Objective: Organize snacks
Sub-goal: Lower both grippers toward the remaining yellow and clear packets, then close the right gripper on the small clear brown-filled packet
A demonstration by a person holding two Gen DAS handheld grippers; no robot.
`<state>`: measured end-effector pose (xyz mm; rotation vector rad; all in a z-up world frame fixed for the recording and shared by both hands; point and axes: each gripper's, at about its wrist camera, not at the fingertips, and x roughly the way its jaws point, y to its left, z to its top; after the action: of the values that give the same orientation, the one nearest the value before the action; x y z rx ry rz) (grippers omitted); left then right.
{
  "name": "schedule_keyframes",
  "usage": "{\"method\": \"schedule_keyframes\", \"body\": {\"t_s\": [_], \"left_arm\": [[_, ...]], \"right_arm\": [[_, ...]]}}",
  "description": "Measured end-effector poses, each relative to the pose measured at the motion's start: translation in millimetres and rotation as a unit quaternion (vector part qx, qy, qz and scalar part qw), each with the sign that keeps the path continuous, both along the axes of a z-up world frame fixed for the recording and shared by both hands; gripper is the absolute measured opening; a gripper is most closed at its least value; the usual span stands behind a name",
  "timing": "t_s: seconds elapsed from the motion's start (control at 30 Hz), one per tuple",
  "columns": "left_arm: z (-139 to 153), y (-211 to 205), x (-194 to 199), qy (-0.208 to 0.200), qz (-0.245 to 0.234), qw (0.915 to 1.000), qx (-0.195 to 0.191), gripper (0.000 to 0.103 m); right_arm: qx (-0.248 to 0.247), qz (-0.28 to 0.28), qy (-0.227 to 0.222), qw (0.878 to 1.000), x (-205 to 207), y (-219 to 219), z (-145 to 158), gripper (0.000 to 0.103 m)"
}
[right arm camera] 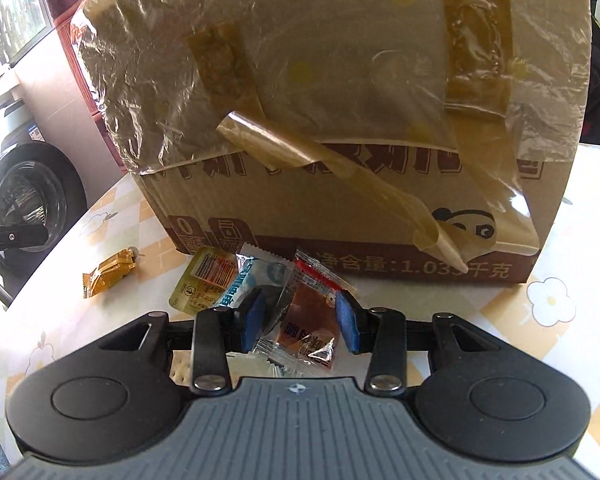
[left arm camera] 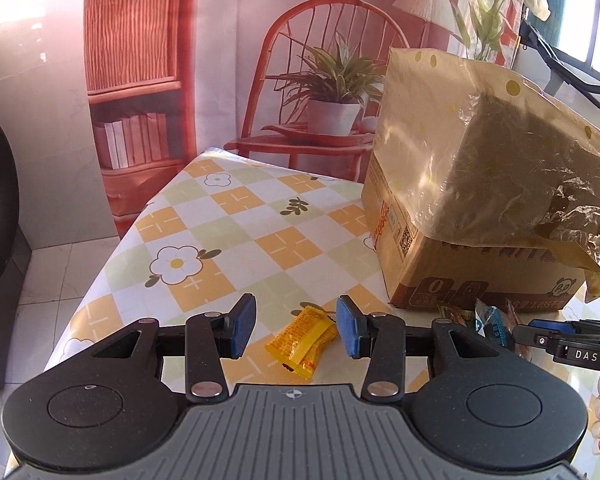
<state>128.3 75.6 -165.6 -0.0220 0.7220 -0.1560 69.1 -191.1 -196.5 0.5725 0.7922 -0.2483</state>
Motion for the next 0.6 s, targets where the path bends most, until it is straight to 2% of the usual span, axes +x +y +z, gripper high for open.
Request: {"method": "schedule_keyframes", "body": {"t_s": [0.13,0.23,0.37,0.47,0.57,0.6], "left_arm": [[-2,-2,1,0.001,-0.002,1.0000,-0.003,0.046],[-3,-5,0,0.001,-0.005,1.0000,-0.003,0.046],[-5,-5,1,0.004,-0.005,1.0000,-0.003,0.046],[-6,-5,0,0.005,-0.004,1.0000,-0.004,0.046],[-7,-4,0,0.007,-0.003,1.0000,-0.003,0.046],[-7,-4,1,0.008,-0.002,1.0000,-0.003,0.046]], "right_arm": [[-0.003,-0.012,0.006,1.000,-8,-2,4,0.041],[-0.007,-0.023,0.009,1.000,-16,-6,5,0.033],[-0.013,-0.031,0.025,0.999,-23,-11,-1,0.032],[-0.020,-0.049,0.038,0.998,-27,-15,-6,0.035],[-0.023,-0.063,0.044,0.997,-30,-17,-9,0.052],[-0.020,-0.066,0.043,0.997,-29,-17,-10,0.054]]}}
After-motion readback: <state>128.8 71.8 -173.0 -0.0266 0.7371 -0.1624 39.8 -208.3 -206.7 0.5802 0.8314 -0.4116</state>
